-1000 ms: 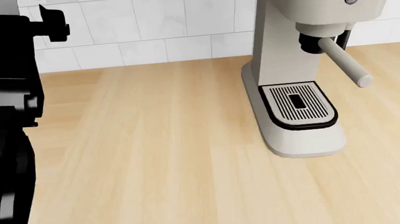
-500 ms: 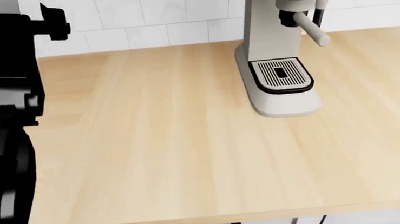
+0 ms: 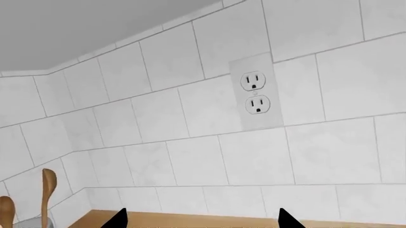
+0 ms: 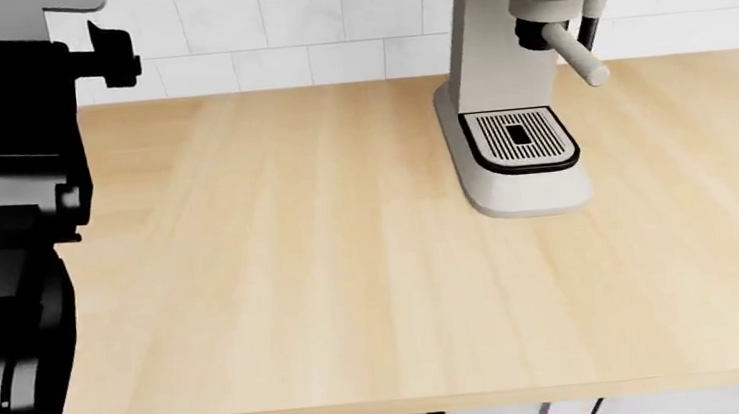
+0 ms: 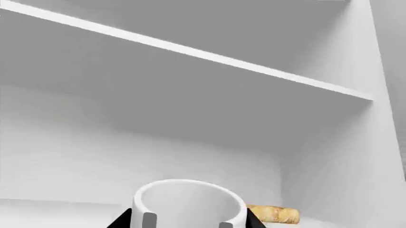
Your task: Pick the mug from the cabinet, place it under the coffee machine dispenser, and press the start button.
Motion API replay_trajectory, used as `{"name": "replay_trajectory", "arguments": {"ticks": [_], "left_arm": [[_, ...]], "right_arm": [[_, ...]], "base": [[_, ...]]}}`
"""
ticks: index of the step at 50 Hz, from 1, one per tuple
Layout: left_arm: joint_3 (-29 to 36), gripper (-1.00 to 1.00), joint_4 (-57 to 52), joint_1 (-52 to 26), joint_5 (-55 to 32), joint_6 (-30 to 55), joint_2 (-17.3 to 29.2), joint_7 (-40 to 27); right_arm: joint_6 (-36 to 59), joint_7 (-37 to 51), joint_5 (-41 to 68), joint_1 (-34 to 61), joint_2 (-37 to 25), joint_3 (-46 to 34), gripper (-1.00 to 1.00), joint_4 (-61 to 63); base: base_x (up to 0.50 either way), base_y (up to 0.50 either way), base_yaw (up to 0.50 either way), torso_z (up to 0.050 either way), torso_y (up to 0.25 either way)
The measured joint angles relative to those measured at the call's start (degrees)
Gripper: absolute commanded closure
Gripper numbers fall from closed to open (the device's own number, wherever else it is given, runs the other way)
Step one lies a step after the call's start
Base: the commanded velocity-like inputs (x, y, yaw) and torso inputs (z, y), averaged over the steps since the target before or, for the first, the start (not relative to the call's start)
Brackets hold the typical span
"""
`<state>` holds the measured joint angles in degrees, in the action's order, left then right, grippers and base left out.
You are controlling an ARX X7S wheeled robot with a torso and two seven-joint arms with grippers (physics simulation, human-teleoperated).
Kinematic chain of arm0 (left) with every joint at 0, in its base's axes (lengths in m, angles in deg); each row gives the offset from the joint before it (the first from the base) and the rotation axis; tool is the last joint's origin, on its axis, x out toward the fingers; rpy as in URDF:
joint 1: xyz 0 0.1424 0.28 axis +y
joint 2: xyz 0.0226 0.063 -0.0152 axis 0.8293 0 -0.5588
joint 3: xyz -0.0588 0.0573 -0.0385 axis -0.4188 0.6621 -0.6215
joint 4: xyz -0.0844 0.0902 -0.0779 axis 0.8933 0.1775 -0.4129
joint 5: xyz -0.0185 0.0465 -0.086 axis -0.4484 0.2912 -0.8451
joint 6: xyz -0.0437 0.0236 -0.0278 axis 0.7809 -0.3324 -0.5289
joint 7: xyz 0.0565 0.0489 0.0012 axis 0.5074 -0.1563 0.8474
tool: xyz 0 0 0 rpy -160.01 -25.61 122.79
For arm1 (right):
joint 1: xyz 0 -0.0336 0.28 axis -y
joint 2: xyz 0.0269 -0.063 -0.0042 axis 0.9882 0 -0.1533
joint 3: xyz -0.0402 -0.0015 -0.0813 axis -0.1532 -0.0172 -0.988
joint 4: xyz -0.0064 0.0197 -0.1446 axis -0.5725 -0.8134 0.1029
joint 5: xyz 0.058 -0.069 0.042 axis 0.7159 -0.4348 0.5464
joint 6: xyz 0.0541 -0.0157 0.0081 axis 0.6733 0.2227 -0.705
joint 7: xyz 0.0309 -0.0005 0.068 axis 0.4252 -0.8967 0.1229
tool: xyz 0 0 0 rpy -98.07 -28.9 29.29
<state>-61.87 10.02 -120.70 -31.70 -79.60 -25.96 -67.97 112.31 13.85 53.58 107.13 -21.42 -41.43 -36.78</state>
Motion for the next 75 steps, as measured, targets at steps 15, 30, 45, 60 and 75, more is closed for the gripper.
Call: {"name": "replay_trajectory", "arguments": {"ticks": [15, 30, 45, 60, 75], "left_arm": [[-0.4, -1.00, 0.0, 0.4, 0.2, 0.0, 0.0, 0.1], [-0.8, -1.00, 0.0, 1.0, 0.2, -0.2, 0.0, 0.2], [-1.0, -1.00, 0.0, 1.4, 0.3, -0.3, 0.1, 0.2], [-1.2, -1.00, 0.0, 1.5, 0.4, -0.2, 0.0, 0.2], [-1.3, -1.00, 0.0, 1.7, 0.5, -0.3, -0.1, 0.1]], "right_arm": [[3.5, -0.7, 0.4, -21.8, -4.6, 7.7, 1.00, 14.9], [1.6, -0.7, 1.5, -36.2, -3.4, 12.5, 1.00, 14.9], [0.0, 0.8, 1.3, -40.5, -2.2, 15.1, 1.00, 10.9], [-0.8, 1.7, 0.8, -42.2, -2.4, 15.7, 1.00, 9.4], [-3.6, 3.0, -0.5, -50.0, -2.1, 15.7, 1.00, 11.9]], "base": [[0.00, 0.00, 0.00, 0.000, 0.000], [0.00, 0.00, 0.00, 0.000, 0.000], [0.19, 0.02, 0.00, 0.000, 0.001], [0.10, 0.01, 0.00, 0.000, 0.001], [0.00, 0.00, 0.00, 0.000, 0.001]]}}
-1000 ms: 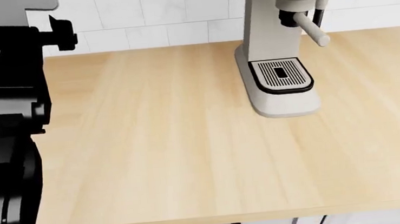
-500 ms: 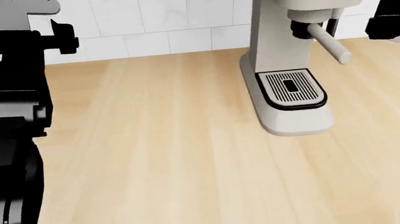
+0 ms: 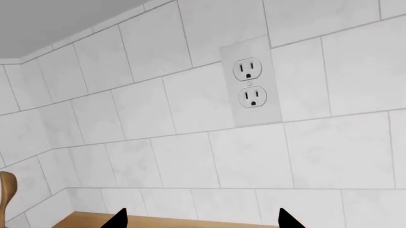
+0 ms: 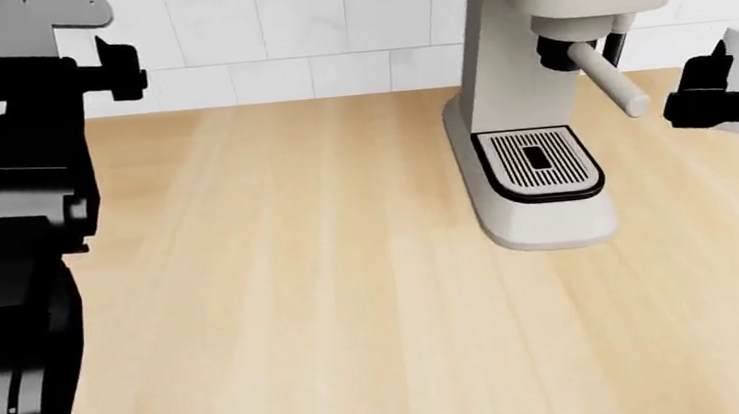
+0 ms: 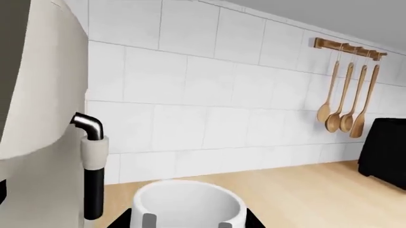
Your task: Pick the mug from the cabinet, place it under the coffee machine dispenser, and press the start button.
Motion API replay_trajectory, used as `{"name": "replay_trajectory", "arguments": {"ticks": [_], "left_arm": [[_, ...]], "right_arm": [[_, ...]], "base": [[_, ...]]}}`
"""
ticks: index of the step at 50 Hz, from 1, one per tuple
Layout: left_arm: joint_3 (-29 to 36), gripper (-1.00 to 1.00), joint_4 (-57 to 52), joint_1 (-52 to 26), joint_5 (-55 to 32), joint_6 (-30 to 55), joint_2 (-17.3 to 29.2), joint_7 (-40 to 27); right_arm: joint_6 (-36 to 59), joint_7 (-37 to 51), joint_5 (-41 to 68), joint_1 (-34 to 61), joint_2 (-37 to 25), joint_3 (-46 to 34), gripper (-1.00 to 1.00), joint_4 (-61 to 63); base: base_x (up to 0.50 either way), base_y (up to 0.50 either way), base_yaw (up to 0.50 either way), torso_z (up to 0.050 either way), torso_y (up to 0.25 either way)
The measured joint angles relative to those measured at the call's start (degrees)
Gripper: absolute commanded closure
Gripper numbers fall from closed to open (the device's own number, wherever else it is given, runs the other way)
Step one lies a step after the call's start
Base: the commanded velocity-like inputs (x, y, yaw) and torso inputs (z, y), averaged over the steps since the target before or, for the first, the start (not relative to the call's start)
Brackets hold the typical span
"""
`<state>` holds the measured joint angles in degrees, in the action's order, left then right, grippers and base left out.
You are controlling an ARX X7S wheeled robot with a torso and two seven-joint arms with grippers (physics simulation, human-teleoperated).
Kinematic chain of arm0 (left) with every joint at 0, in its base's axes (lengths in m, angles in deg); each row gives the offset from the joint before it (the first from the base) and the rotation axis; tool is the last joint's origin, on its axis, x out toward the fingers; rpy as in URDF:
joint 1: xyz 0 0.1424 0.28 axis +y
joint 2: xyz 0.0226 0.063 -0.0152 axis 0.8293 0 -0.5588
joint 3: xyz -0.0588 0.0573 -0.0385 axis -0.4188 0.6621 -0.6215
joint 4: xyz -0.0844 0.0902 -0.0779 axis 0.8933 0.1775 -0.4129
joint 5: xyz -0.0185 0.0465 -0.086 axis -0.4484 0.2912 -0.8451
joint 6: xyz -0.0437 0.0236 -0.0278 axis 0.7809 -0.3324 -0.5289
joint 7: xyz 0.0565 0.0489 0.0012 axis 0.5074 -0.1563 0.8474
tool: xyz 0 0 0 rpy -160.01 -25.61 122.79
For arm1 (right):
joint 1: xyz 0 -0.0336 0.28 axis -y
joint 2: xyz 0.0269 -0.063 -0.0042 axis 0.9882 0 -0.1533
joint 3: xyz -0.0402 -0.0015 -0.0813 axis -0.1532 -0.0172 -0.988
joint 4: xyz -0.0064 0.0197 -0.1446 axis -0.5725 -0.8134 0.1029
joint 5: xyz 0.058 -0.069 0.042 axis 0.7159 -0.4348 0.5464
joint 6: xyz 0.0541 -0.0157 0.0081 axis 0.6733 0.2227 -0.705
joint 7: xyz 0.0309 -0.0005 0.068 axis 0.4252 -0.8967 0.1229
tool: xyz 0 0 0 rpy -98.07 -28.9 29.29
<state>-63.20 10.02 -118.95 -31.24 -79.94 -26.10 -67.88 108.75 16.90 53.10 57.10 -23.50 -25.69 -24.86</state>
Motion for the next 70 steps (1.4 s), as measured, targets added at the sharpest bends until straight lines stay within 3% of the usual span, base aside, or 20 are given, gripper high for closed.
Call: {"name": "replay_trajectory", "arguments": {"ticks": [40, 70], "left_arm": [[-0.3, -1.00, 0.0, 0.3, 0.1, 0.0, -0.5, 0.0], [-0.6, -1.00, 0.0, 0.0, 0.0, 0.1, -0.6, 0.2]], "right_arm": [[-15.0, 1.8, 2.0, -23.3, 6.2, 4.9, 1.00, 9.5], [-23.6, 2.4, 2.4, -27.0, 10.4, 0.5, 1.00, 9.0]], "base": [[0.00, 0.00, 0.00, 0.000, 0.000], [0.00, 0.00, 0.00, 0.001, 0.000]]}}
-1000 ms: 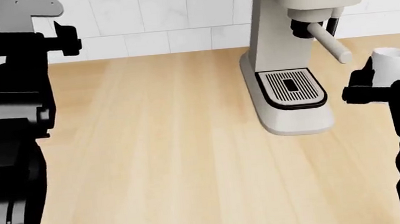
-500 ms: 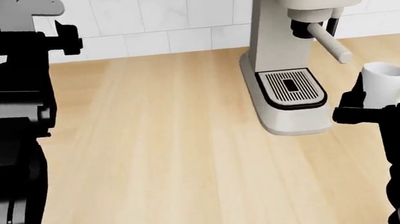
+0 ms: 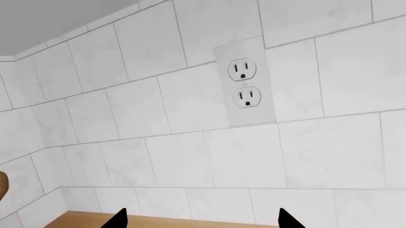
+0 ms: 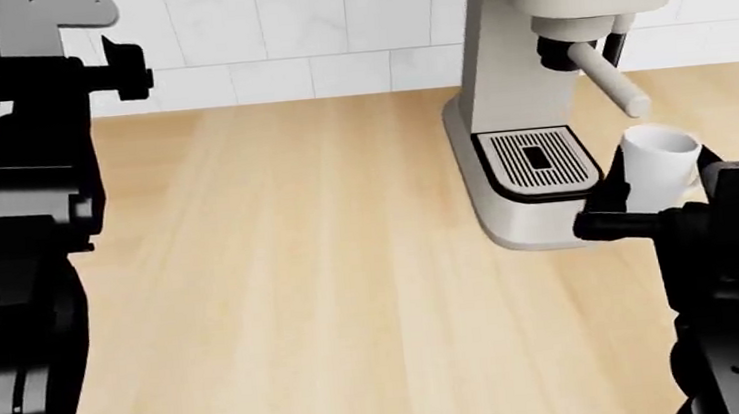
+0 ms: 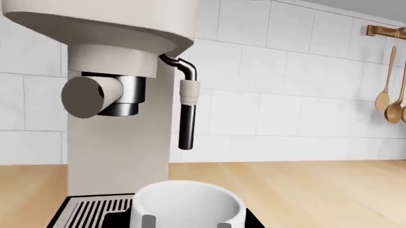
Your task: Pick the mug from the cabinet, place it under the coffee machine dispenser, and press the start button.
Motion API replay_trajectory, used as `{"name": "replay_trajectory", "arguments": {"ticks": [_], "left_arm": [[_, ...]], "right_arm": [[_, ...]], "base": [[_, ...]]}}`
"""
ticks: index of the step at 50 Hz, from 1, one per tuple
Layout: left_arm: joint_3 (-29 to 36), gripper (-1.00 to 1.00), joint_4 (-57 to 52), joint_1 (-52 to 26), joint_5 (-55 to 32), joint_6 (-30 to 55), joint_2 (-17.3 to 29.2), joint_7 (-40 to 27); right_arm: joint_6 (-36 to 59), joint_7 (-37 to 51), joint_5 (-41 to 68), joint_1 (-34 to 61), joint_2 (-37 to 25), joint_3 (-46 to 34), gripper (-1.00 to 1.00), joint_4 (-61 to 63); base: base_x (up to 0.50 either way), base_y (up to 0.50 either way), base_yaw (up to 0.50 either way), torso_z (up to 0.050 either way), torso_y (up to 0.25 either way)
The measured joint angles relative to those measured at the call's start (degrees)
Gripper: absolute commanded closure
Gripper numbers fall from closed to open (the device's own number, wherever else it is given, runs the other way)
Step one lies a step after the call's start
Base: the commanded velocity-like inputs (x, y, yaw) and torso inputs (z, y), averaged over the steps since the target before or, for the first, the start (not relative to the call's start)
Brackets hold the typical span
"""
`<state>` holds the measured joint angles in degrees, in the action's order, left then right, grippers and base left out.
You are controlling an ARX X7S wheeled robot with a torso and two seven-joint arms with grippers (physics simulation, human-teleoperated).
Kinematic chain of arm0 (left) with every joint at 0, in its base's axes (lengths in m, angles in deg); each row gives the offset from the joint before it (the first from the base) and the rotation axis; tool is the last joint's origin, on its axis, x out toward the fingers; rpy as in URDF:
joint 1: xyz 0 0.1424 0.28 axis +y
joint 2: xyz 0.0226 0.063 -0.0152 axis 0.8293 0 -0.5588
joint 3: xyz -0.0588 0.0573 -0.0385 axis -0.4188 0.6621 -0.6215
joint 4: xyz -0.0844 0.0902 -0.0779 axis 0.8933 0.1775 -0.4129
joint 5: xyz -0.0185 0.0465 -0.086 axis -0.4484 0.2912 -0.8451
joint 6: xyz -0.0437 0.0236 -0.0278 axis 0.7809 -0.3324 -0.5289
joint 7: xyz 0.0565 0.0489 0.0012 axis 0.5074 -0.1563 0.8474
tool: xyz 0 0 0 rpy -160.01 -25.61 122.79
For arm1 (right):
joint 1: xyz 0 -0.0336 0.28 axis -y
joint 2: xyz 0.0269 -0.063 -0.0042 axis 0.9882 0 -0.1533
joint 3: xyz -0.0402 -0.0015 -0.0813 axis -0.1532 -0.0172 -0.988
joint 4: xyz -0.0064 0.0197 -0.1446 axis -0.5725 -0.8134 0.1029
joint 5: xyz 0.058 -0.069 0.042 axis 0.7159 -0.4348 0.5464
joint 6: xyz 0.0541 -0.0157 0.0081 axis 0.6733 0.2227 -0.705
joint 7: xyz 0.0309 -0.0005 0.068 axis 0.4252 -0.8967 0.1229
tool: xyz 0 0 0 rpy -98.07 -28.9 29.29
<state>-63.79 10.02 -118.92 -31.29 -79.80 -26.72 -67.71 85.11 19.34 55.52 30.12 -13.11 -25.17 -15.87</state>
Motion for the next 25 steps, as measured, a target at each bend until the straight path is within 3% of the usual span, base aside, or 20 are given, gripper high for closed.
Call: {"name": "replay_trajectory", "arguments": {"ticks": [25], "left_arm": [[-0.3, -1.00, 0.0, 0.0, 0.0, -0.1, 0.0, 0.1]], "right_arm": [[-4.6, 0.8, -0.3, 0.1, 1.7, -3.8, 1.00, -1.2]], "base": [[0.00, 0.00, 0.00, 0.000, 0.000]]}}
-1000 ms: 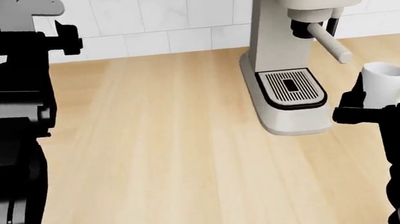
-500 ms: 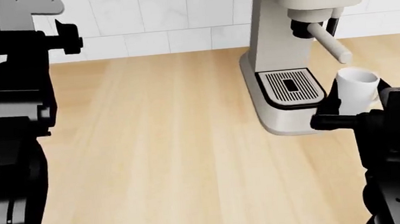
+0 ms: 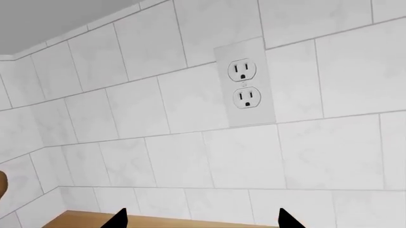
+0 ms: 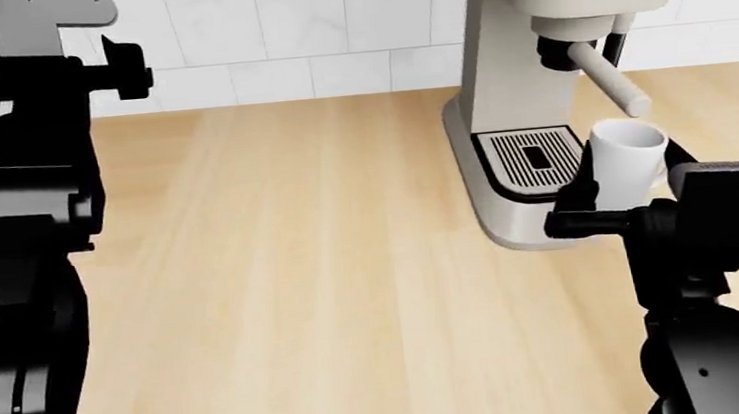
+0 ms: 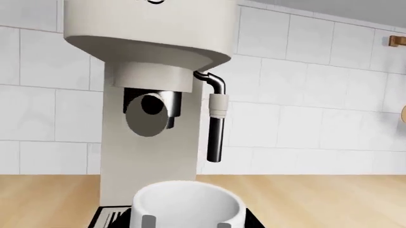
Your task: Pick the mug from the cabinet, place it under the coffee machine dispenser, and press the start button.
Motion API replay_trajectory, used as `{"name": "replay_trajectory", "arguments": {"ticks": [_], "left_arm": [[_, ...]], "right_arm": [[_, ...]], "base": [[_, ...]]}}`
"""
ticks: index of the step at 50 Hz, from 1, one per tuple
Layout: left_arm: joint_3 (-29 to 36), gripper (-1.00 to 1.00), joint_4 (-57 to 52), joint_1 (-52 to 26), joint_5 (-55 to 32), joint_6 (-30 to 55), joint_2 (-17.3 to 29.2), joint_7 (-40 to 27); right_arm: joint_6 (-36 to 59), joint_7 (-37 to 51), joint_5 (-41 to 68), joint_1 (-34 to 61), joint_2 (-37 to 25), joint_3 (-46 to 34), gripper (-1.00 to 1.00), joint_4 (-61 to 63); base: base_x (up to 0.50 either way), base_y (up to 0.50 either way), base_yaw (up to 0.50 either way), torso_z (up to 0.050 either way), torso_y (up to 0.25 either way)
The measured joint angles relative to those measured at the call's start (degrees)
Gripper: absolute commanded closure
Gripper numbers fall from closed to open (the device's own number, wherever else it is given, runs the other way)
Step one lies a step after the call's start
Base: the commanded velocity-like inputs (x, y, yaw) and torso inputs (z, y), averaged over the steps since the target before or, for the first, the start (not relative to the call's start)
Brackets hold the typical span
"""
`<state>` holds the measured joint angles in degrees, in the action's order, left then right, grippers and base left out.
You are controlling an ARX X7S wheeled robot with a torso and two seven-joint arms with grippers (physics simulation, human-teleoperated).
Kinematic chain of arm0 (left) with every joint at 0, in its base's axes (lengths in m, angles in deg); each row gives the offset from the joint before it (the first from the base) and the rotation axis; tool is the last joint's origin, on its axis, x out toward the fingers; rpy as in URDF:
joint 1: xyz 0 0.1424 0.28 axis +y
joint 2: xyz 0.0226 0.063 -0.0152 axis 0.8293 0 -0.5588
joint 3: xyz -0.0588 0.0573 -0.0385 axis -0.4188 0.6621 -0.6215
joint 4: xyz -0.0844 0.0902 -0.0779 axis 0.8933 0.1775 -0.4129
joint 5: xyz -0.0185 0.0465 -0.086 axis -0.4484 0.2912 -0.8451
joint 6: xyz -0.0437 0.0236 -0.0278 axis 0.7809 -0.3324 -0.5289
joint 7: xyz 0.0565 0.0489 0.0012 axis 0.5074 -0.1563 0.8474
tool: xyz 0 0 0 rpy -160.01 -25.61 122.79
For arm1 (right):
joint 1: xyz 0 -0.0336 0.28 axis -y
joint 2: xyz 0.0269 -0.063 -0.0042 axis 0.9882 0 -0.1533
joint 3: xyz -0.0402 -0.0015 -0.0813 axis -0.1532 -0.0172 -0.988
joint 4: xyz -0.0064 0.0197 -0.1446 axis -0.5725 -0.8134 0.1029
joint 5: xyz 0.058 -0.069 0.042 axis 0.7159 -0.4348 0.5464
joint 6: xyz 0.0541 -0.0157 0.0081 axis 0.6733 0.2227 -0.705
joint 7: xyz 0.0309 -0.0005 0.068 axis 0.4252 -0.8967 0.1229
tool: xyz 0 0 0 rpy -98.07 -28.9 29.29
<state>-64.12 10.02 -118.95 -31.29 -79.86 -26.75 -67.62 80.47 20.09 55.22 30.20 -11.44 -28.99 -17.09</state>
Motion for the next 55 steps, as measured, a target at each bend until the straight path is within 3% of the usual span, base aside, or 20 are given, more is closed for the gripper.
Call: {"name": "replay_trajectory", "arguments": {"ticks": [24, 55], "left_arm": [[-0.3, -1.00, 0.0, 0.2, 0.0, -0.1, 0.1, 0.1], [-0.6, -1.00, 0.0, 0.7, 0.0, -0.4, -0.1, 0.3]], "right_arm": [[-3.7, 1.5, -0.6, 3.0, 1.6, -3.8, 1.00, -5.6], [-16.1, 5.6, -3.3, 6.0, 3.8, -7.9, 1.00, -18.1]], "base": [[0.00, 0.00, 0.00, 0.000, 0.000], [0.00, 0.00, 0.00, 0.000, 0.000]]}}
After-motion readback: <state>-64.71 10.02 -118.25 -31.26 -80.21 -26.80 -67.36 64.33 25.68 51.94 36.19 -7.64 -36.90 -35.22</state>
